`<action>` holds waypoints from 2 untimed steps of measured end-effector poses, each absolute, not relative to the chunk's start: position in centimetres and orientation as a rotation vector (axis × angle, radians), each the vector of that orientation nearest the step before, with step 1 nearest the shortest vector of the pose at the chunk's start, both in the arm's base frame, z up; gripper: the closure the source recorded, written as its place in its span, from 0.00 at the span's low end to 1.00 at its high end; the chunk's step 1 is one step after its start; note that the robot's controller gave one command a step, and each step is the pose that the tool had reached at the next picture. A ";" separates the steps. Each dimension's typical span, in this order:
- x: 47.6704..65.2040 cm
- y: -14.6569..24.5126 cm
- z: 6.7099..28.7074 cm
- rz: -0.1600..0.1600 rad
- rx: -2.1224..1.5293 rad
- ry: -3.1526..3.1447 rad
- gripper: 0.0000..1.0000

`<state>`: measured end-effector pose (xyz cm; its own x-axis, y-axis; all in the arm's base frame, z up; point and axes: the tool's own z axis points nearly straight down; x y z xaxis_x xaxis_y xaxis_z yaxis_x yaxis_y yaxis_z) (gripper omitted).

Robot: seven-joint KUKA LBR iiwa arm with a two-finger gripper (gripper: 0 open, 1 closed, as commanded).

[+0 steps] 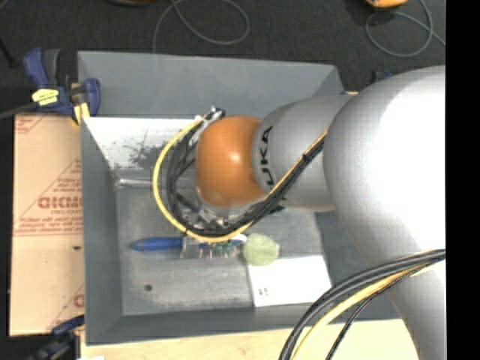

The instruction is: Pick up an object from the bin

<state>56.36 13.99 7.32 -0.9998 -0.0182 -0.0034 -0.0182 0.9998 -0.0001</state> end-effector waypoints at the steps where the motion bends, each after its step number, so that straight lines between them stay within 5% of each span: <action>1: 56.4 14.0 7.3 0.001 -0.026 3.138 1.00; 2: 56.3 14.0 7.7 0.001 -0.026 3.140 1.00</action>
Offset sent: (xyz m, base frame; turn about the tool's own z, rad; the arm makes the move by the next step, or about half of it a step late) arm 0.0001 0.0001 0.0423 0.0000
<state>56.26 14.00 7.72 -0.9999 -0.0167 -0.0016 -0.0167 0.9999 0.0004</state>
